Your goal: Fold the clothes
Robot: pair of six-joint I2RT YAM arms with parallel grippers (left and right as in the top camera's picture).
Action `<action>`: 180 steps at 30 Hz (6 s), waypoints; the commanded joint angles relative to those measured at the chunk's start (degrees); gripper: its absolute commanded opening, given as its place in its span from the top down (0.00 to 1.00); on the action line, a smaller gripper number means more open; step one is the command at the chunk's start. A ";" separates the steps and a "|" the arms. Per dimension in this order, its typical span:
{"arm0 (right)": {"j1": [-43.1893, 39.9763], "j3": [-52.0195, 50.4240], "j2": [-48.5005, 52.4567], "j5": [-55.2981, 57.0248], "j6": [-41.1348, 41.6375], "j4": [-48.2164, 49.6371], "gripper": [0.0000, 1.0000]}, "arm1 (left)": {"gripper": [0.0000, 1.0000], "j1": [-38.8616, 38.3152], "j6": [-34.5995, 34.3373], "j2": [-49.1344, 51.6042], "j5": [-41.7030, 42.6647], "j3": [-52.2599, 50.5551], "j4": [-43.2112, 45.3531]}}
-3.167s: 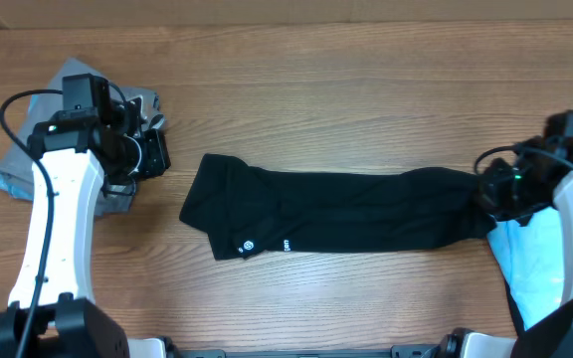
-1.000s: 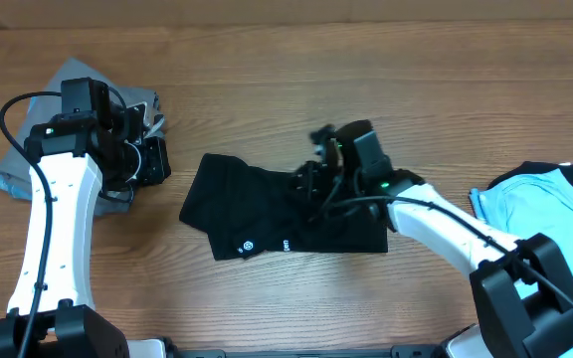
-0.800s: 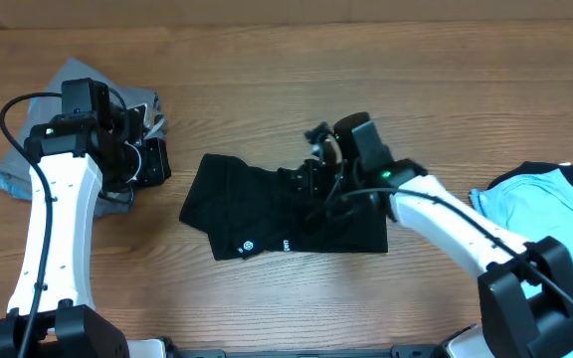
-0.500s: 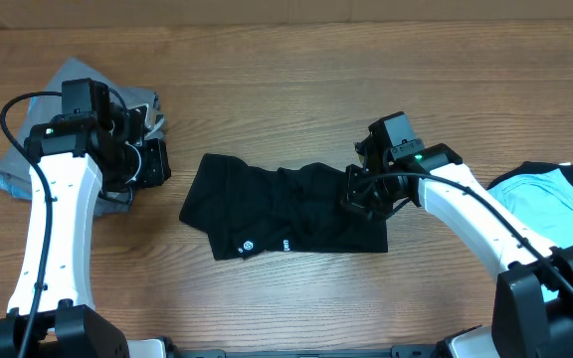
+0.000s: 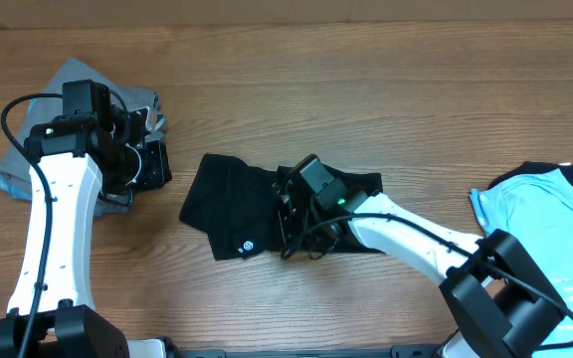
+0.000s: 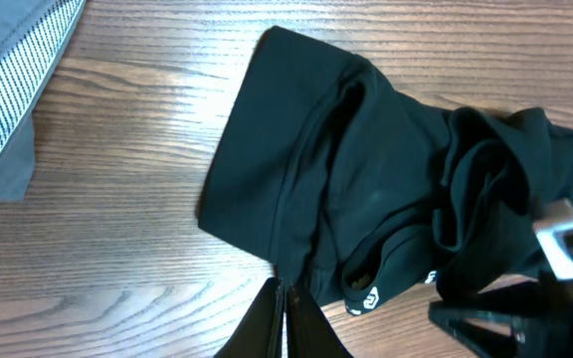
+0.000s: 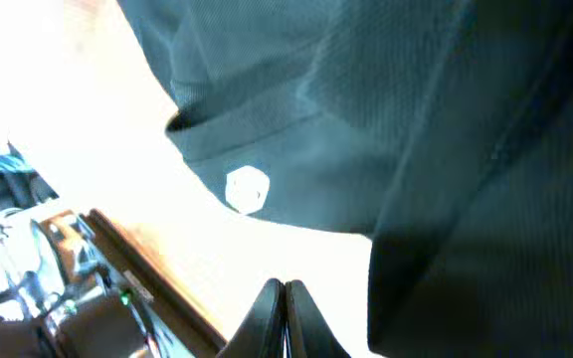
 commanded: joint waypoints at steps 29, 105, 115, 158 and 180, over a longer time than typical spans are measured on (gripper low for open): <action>-5.40 5.73 4.00 3.34 9.38 16.33 0.96 | 0.74 -0.11 5.38 -1.40 3.21 0.96 -8.39; -15.50 -2.51 -8.81 12.66 5.64 -20.28 0.96 | 0.96 -5.75 4.63 8.74 10.69 10.71 -2.43; -15.54 -2.51 -8.81 12.90 5.62 -21.16 0.96 | 0.88 -23.56 -2.64 13.42 0.81 9.18 0.87; -15.80 2.51 -8.59 -3.19 -8.74 -9.29 0.78 | 0.77 -25.03 -2.43 20.76 -7.98 11.02 -9.73; -11.96 -0.39 1.90 9.92 7.98 -10.69 0.96 | 0.89 -16.41 -2.27 19.30 -6.62 -2.14 -3.56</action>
